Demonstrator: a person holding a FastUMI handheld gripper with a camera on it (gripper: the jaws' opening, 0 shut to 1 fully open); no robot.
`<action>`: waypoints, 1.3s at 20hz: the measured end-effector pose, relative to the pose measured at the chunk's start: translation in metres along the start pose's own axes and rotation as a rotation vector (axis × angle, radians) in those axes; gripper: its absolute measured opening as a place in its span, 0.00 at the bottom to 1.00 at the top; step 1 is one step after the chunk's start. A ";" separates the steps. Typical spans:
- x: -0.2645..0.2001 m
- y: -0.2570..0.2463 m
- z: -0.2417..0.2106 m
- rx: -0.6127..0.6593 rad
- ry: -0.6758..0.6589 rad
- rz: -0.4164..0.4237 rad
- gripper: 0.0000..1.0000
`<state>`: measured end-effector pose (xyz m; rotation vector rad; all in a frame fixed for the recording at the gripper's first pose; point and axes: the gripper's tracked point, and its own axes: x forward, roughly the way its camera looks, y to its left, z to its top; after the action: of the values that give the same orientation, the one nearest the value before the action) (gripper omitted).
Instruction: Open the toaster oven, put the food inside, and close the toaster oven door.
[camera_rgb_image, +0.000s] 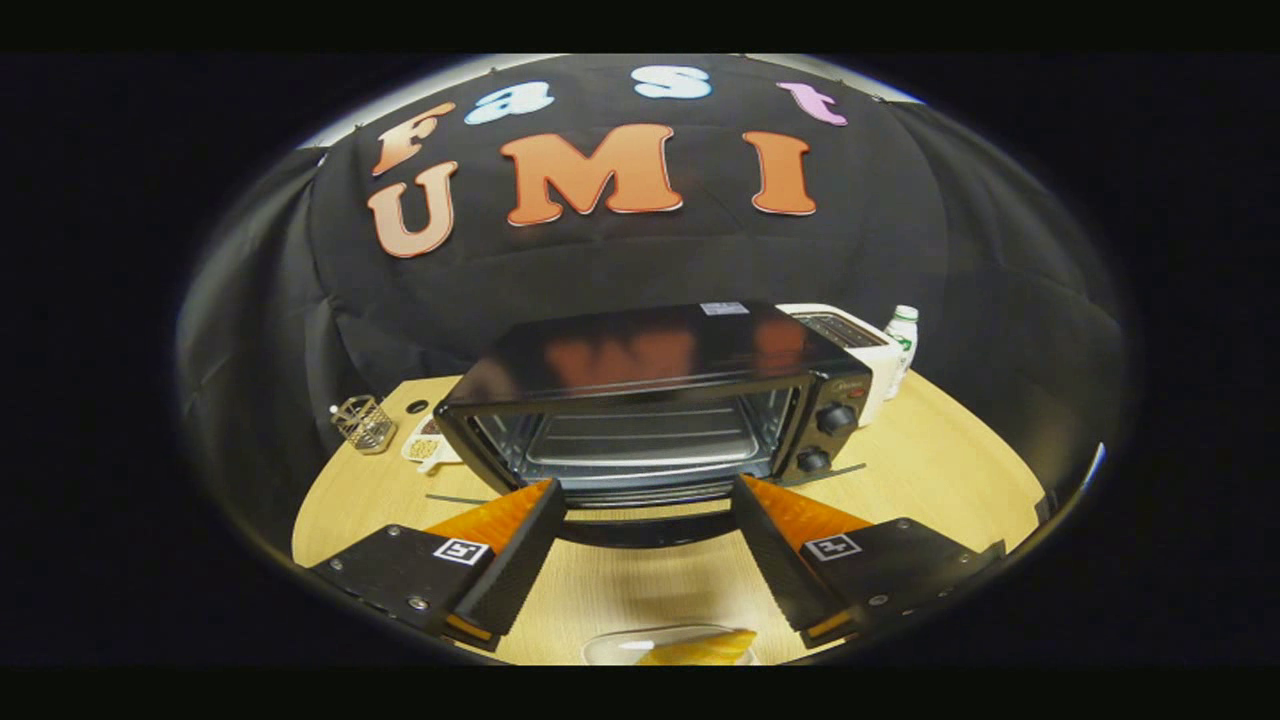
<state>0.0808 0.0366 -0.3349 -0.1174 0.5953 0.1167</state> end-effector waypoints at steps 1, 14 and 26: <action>-0.003 -0.001 -0.008 0.002 0.012 0.000 0.99; -0.016 -0.015 -0.090 -0.016 0.160 -0.010 0.98; 0.008 -0.027 -0.147 0.013 0.266 -0.082 1.00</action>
<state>0.0100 -0.0105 -0.4579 -0.1460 0.8556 0.0178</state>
